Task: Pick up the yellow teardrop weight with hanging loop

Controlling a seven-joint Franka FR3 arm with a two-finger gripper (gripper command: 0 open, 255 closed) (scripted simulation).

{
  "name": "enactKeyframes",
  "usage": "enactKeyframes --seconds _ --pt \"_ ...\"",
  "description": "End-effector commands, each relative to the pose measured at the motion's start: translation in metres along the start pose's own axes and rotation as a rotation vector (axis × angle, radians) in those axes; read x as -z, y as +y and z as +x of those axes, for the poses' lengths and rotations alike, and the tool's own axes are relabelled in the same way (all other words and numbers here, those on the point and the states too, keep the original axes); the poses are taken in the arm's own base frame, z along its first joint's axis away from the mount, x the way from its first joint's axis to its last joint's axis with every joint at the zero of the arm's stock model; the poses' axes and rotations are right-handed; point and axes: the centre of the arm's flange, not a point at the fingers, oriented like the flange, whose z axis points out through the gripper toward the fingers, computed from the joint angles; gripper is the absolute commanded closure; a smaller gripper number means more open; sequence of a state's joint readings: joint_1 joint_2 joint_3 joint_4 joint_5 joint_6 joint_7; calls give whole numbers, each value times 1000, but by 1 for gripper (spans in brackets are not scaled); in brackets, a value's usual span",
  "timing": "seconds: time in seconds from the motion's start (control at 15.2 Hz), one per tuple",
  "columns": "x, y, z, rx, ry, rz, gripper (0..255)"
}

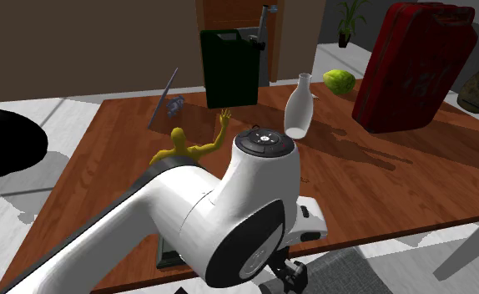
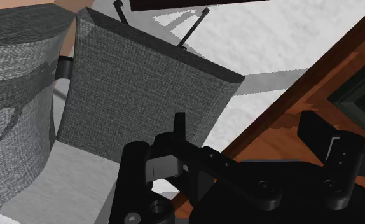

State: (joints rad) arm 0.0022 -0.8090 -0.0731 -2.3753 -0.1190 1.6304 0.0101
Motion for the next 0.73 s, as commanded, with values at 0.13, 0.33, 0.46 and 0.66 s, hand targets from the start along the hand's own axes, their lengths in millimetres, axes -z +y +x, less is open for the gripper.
enactKeyframes --seconds 0.13,0.33,0.46,0.66 --pt "0 -20 14 -8 22 -6 0" --pt "0 -51 36 -20 54 -16 0" --pt "1 -71 51 -28 76 -22 0" --pt "2 -101 74 -40 108 -31 0"
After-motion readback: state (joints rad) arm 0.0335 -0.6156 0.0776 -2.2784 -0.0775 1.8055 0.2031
